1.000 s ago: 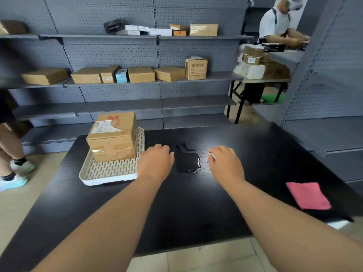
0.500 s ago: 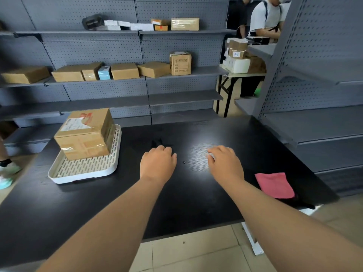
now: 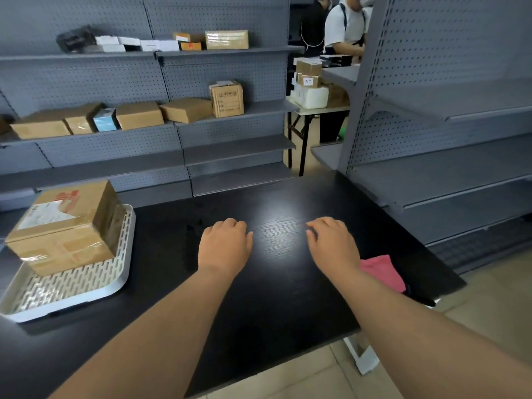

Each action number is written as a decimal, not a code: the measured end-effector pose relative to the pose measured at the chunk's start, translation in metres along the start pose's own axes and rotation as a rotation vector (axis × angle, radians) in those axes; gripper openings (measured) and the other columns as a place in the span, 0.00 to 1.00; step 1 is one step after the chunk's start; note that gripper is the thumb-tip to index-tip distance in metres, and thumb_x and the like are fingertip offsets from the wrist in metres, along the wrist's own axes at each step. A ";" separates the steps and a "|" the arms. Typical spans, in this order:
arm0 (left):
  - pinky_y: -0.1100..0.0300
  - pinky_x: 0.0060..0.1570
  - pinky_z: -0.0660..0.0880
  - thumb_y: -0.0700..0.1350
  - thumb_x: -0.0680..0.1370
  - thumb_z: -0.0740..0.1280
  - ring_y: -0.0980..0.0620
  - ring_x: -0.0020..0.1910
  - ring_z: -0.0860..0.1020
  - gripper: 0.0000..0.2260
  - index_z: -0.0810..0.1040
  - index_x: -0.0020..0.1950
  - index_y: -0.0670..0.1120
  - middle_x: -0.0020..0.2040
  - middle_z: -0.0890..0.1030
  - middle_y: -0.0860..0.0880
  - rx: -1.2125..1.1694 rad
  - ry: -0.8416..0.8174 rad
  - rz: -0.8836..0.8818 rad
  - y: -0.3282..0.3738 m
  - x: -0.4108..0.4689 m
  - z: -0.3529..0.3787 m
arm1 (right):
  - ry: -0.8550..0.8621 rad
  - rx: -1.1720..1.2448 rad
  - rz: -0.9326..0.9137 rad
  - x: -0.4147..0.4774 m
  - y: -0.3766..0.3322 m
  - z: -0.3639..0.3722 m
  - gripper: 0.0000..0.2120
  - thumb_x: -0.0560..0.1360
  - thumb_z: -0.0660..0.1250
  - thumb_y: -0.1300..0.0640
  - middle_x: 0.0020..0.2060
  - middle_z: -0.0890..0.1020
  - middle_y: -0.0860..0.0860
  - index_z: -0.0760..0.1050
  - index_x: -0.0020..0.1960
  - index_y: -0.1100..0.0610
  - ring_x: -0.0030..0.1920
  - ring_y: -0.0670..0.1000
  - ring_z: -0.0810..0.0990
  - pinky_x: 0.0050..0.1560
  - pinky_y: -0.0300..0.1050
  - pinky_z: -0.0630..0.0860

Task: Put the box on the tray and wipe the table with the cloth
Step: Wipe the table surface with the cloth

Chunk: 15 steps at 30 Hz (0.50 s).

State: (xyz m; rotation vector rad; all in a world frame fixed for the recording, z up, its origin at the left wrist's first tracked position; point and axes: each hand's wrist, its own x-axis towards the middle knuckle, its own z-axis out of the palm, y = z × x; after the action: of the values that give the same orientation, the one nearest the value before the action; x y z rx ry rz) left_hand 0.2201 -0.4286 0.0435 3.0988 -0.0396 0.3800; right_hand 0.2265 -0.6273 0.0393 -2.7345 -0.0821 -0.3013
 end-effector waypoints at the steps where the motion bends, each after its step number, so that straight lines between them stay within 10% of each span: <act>1: 0.55 0.54 0.72 0.52 0.81 0.54 0.48 0.55 0.77 0.16 0.77 0.60 0.47 0.56 0.79 0.49 0.001 -0.003 0.006 0.006 0.003 0.002 | -0.004 -0.003 0.005 0.002 0.007 -0.002 0.14 0.80 0.57 0.55 0.60 0.76 0.51 0.75 0.62 0.56 0.63 0.54 0.70 0.58 0.49 0.71; 15: 0.55 0.58 0.70 0.52 0.82 0.54 0.49 0.59 0.76 0.17 0.73 0.65 0.48 0.61 0.78 0.50 -0.011 -0.056 -0.052 0.175 0.038 0.038 | -0.008 0.050 -0.047 0.042 0.177 -0.040 0.15 0.80 0.57 0.55 0.61 0.76 0.50 0.73 0.64 0.54 0.62 0.51 0.71 0.58 0.45 0.71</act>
State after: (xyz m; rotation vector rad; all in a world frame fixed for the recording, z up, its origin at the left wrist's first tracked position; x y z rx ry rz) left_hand 0.2612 -0.6055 0.0191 3.0915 0.0374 0.2900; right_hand 0.2772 -0.8058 0.0188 -2.6878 -0.1544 -0.2975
